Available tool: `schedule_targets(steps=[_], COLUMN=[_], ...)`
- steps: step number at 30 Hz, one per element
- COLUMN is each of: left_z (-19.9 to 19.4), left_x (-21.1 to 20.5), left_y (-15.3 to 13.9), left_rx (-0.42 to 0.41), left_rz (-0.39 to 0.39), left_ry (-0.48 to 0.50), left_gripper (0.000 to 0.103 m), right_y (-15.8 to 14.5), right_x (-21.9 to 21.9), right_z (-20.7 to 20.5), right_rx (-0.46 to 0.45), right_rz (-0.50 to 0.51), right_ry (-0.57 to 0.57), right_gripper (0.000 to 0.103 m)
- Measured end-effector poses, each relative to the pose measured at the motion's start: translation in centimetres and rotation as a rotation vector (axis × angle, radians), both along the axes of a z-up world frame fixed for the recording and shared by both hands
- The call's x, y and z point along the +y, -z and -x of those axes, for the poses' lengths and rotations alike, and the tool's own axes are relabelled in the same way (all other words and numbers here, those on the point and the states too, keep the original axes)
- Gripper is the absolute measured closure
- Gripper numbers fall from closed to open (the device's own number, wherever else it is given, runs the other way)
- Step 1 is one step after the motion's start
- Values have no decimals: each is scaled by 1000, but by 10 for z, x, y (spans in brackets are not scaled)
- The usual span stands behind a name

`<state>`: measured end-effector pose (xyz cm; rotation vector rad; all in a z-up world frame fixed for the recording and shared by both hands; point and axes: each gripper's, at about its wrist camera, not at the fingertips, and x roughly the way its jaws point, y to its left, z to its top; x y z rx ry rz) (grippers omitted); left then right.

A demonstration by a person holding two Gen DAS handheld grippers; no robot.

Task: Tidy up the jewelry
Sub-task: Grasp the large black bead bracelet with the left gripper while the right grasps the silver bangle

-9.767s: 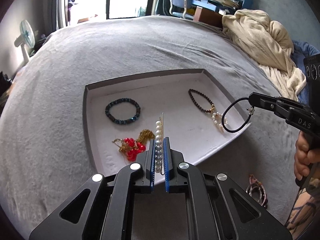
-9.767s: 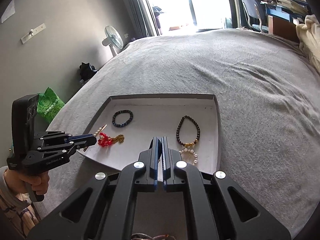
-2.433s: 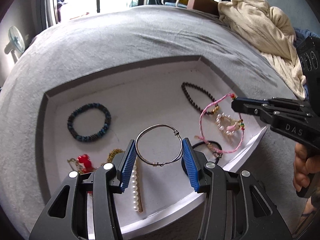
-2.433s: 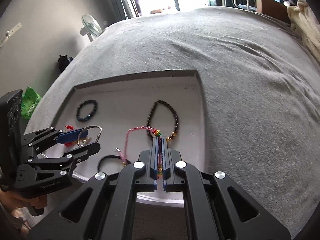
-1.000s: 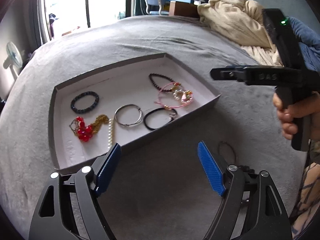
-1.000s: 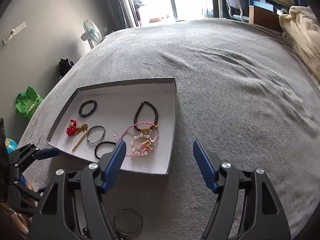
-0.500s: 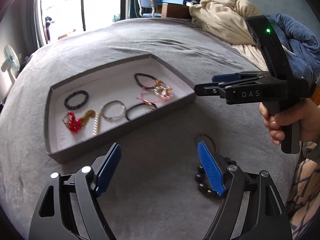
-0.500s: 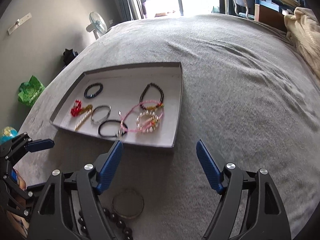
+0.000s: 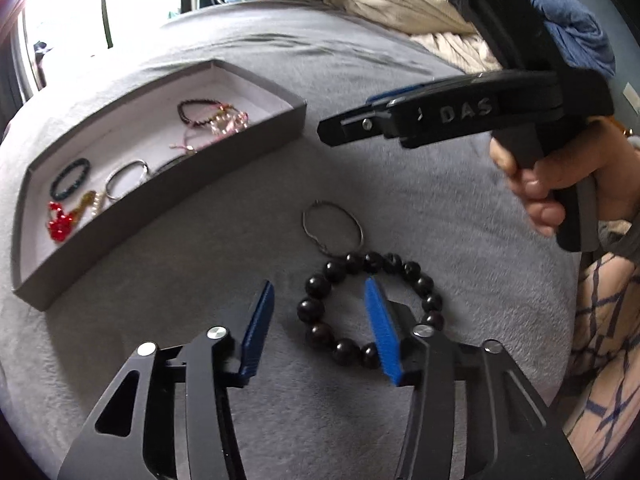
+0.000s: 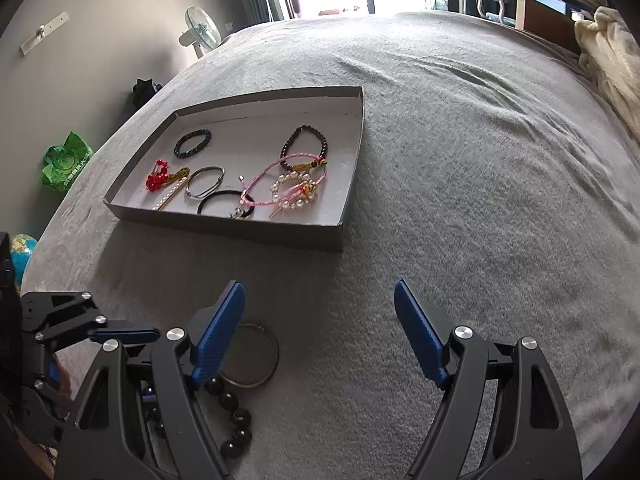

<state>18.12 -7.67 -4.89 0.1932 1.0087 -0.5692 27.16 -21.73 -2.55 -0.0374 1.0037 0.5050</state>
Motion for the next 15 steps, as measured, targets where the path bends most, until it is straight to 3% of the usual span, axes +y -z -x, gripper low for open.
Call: schedule_targets(steps=[4,5,10,15], left_z=[-3,-3,-3,-7], left_x=[-2,-2,5,29], left_y=[11,10,2,-6], left_rx=[30,26,3,-7], left_rz=[-24,-31,-55,-69], left_ry=[7,5,-4,-73], left_gripper=[72,84,87,88], right_y=[4,5,11,20], right_x=[2,2,8,23], right_z=[5,7,12,21], right_rx=[11,16,35,54], right_rz=[3,3,-1,11], right_ry=[-18,-22,-44,-105], right_gripper=[26,26,26,26])
